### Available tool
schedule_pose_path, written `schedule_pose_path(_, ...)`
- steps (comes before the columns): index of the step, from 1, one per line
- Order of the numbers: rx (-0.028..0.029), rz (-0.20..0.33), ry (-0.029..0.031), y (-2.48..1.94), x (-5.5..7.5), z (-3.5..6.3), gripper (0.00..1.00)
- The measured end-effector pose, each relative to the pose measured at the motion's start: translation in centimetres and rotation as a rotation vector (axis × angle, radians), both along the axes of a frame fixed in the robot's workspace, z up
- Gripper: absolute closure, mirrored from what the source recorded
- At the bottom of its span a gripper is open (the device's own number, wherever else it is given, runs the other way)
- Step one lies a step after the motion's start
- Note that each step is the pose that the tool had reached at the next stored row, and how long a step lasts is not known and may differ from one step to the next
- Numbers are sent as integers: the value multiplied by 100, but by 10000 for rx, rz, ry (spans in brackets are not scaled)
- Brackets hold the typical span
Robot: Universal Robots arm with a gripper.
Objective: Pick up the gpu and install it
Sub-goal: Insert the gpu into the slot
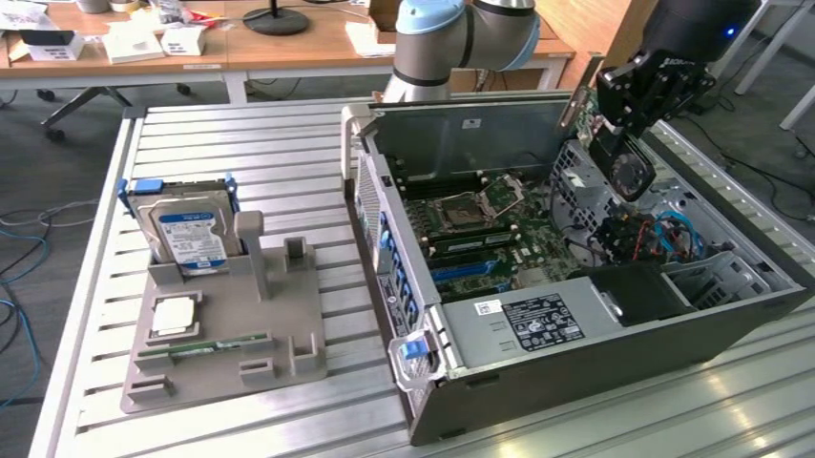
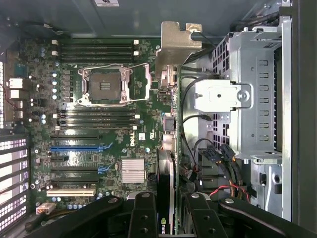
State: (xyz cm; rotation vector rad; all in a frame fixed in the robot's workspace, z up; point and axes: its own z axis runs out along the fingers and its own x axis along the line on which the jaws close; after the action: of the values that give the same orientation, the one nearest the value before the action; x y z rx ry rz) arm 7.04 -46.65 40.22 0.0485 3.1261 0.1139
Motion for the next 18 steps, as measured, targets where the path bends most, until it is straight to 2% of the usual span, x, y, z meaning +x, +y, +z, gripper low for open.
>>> schedule_pose_path(4, 0, 167, -1, 0, -1, -1, 73)
schedule_pose_path(9, -30, 1032, 0, 0, -1, -2, 73)
schedule_pose_path(18, -30, 2678, -3, 0, 0, -8, 73)
